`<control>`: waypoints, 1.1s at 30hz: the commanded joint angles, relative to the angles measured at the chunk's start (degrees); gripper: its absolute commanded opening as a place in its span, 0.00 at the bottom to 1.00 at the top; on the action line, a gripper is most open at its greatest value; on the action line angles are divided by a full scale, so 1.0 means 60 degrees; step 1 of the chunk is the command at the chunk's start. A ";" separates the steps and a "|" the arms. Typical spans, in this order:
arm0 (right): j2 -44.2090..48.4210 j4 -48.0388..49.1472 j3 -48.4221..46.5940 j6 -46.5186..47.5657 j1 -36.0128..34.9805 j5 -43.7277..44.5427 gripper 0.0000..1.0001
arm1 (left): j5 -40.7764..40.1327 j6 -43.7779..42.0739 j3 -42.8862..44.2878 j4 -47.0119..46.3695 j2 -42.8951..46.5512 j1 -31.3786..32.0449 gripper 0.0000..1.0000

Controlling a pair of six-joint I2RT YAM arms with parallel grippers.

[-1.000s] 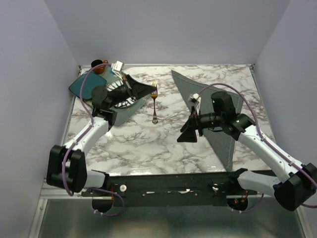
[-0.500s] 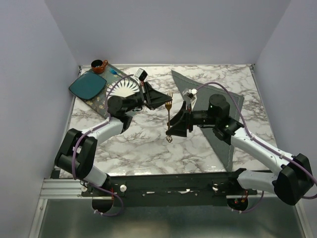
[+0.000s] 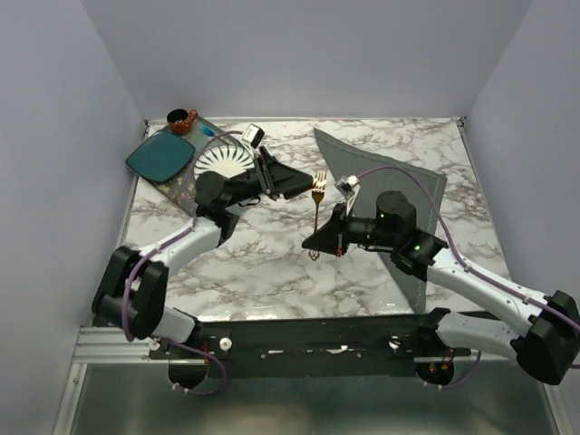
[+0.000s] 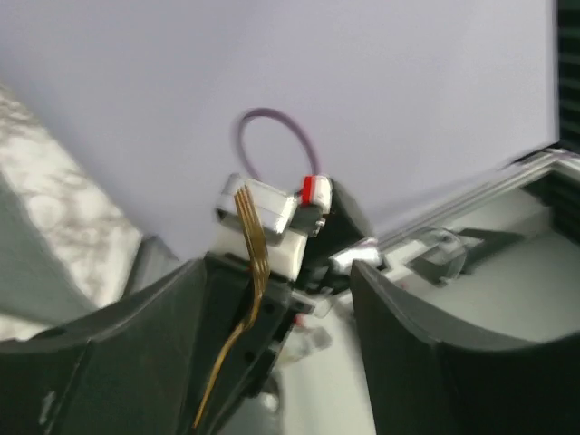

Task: Fold the napkin, place the utensils inside, and roll it up
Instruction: Pass the utensil from the left arm to the right, then pass the utensil from the right arm to the left

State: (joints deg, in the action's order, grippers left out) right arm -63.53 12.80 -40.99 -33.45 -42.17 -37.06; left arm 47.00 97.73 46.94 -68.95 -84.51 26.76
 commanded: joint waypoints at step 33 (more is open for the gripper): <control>0.0920 -0.8124 -0.2528 0.1269 -0.0910 0.7612 0.01 | -0.9255 -1.1294 0.4628 1.2590 0.0638 0.5017 0.79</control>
State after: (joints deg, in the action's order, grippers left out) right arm -57.74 -35.73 -54.19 -24.77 -46.70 6.79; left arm -10.22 29.78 72.42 7.88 -79.35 56.38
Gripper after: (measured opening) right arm 0.022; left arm 0.776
